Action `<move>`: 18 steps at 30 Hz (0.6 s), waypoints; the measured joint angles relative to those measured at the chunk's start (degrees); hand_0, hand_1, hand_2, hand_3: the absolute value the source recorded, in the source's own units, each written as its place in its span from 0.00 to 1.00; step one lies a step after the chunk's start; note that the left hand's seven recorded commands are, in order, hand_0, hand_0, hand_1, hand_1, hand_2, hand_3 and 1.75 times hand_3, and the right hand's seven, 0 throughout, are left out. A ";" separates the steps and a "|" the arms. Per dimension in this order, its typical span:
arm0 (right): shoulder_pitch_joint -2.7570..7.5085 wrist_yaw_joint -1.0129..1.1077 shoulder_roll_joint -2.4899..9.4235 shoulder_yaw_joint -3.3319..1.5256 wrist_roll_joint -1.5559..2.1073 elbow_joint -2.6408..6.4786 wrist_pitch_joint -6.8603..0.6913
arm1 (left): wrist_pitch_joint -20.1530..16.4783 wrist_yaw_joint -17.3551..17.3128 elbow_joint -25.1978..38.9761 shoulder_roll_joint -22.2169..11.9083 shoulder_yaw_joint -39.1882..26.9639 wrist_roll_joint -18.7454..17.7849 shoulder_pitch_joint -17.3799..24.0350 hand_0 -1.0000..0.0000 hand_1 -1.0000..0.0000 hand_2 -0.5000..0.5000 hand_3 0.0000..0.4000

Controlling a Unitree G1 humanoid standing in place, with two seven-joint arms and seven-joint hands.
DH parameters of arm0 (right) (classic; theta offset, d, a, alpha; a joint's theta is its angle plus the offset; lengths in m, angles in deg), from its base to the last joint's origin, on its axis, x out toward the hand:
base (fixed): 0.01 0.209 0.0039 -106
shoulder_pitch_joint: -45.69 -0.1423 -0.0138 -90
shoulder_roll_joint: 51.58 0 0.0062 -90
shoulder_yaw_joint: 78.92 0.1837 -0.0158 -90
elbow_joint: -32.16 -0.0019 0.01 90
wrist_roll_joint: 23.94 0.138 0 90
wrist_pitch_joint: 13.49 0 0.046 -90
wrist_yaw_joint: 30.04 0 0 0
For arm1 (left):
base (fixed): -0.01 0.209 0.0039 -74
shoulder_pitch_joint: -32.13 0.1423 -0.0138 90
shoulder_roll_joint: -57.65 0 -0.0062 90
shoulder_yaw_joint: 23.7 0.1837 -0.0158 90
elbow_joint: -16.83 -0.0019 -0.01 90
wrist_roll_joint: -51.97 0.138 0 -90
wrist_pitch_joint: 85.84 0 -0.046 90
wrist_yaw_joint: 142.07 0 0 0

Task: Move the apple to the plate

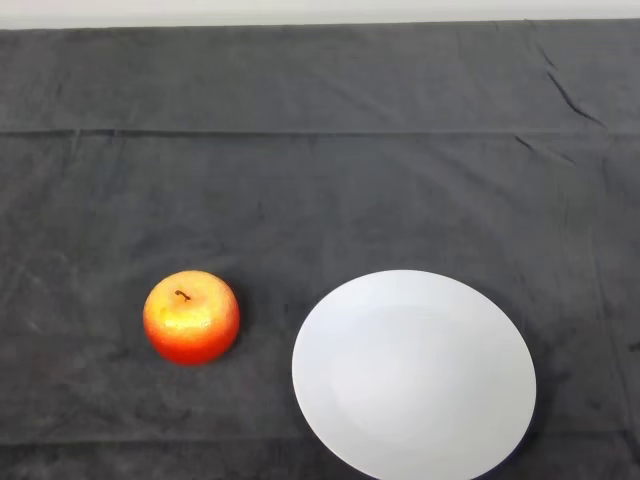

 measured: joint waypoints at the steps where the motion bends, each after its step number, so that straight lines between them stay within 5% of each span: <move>1: 0.00 0.00 0.00 0.00 0.00 0.00 0.00 | 0.00 0.00 0.00 0.00 0.00 0.00 0.00 1.00 1.00 0.50 0.00; 18: 0.00 0.00 0.00 0.00 0.00 0.00 0.00 | -2.61 1.86 2.35 -0.12 1.71 0.04 0.34 1.00 1.00 0.50 0.00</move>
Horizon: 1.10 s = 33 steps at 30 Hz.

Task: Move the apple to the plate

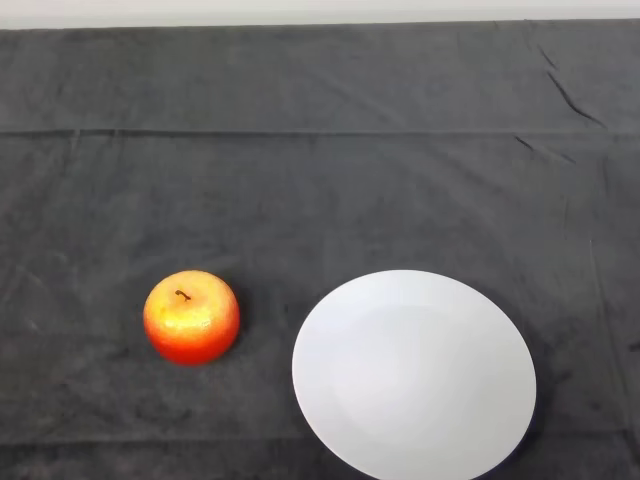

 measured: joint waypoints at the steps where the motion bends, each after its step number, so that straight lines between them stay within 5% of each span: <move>1: 0.00 0.00 0.00 0.00 0.00 0.00 0.00 | -0.36 0.39 0.40 0.00 0.34 0.03 0.08 1.00 1.00 0.50 0.00; 15: 0.00 0.00 0.00 -0.02 0.00 0.00 0.00 | -5.22 5.45 12.58 0.07 4.22 4.38 2.46 1.00 1.00 0.50 0.00; 33: 0.00 0.00 0.00 -0.02 0.00 0.00 0.00 | -10.65 6.59 23.57 0.19 9.35 8.23 4.82 1.00 1.00 0.50 0.00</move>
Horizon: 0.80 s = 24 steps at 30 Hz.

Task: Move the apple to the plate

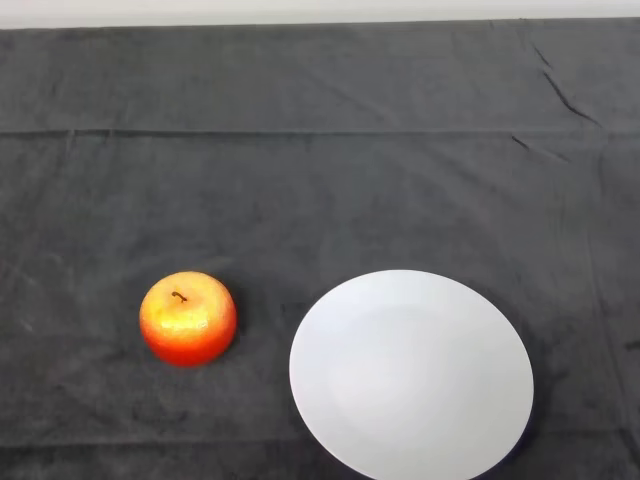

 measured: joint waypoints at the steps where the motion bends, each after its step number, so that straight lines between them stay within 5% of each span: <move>1: 0.00 0.00 0.00 0.00 0.00 0.00 0.00 | -0.31 -0.04 0.47 0.01 0.14 0.28 0.00 1.00 1.00 0.50 0.00; 24: 0.00 0.00 0.00 -0.01 0.00 0.00 0.00 | -12.22 -0.20 16.42 0.04 9.15 5.40 -0.10 1.00 1.00 0.50 0.00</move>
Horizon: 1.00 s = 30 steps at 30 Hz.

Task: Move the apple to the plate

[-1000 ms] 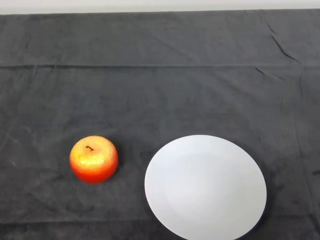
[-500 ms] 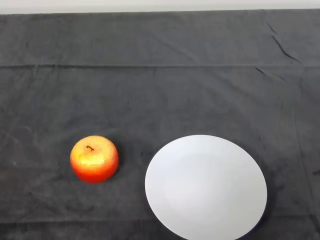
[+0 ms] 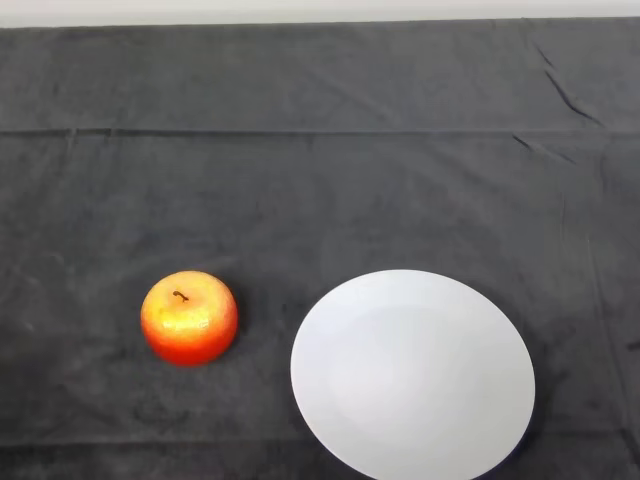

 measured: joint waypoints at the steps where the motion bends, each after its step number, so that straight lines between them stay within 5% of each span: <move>1: 0.00 0.00 0.00 0.00 0.00 0.00 0.00 | -0.49 0.00 0.56 0.00 0.21 0.14 -0.01 1.00 1.00 0.50 0.00; 30: 0.00 -0.03 0.00 -0.04 0.00 -0.05 0.00 | -13.97 -1.08 13.46 0.64 18.02 6.89 -7.20 1.00 1.00 0.50 0.00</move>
